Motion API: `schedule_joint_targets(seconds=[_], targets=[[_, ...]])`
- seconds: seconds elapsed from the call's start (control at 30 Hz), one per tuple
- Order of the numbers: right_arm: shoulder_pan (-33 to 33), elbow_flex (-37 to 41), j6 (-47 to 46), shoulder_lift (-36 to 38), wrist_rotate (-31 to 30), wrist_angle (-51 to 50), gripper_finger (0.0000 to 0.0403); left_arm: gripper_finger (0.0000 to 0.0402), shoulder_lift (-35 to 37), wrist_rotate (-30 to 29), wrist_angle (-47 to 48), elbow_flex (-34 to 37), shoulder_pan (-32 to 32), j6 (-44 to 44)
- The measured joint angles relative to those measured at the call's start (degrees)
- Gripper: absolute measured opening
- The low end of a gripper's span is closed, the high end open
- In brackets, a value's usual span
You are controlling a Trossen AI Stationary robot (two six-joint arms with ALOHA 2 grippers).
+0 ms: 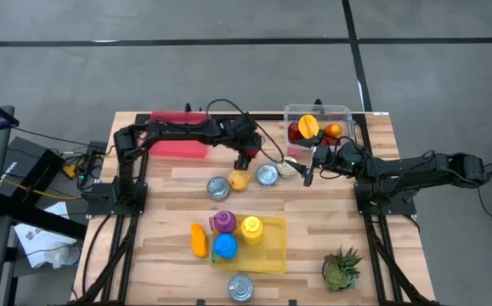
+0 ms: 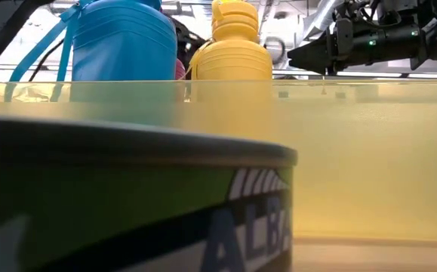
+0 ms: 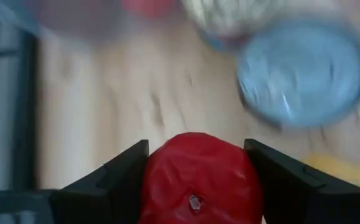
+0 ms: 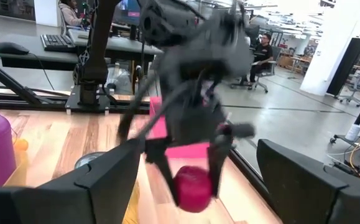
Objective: Pick & Place Food Item
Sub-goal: Put the red apple into the transparent bin
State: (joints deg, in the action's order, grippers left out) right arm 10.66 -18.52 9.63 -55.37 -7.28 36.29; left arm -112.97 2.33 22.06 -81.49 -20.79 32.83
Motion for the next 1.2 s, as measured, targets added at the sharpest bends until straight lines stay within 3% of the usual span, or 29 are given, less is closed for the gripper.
schedule_joint_targets(seconds=[0.13, 0.27, 0.4, 0.5, 0.67, 0.93, 1.2], targets=[[0.00, 0.00, 0.16, -0.02, 0.01, 3.66, 0.0312, 0.0236, 4.17, 6.56, -8.45, 0.67, -0.92, -3.79], [-0.04, 0.00, 1.20, -0.02, 2.92, 11.49, 0.0312, 0.0236, 8.86, 17.21, -25.45, 6.38, -2.06, -9.39], [-0.80, 0.02, 4.94, 0.00, 3.80, 17.79, 0.0312, 0.0236, 11.25, 20.28, -41.37, 11.97, -2.46, -14.84], [-1.12, 0.04, 7.20, 0.00, 4.46, 20.27, 0.0312, 0.0235, 10.26, 21.33, -47.22, 12.63, -2.46, -18.33], [-2.39, 2.57, 8.38, 0.00, 4.92, 25.22, 0.0312, 0.0234, 6.62, 22.01, -54.13, 12.41, -1.78, -20.51], [-1.59, 14.28, 7.47, 0.02, 1.40, 46.64, 0.0312, 0.0234, -0.74, 21.23, -53.95, 3.14, -1.80, -21.79], [-0.35, 16.92, 7.36, 0.00, 1.00, 49.86, 0.0312, 0.0234, -8.01, 18.39, -52.54, -7.24, -1.80, -22.68]])
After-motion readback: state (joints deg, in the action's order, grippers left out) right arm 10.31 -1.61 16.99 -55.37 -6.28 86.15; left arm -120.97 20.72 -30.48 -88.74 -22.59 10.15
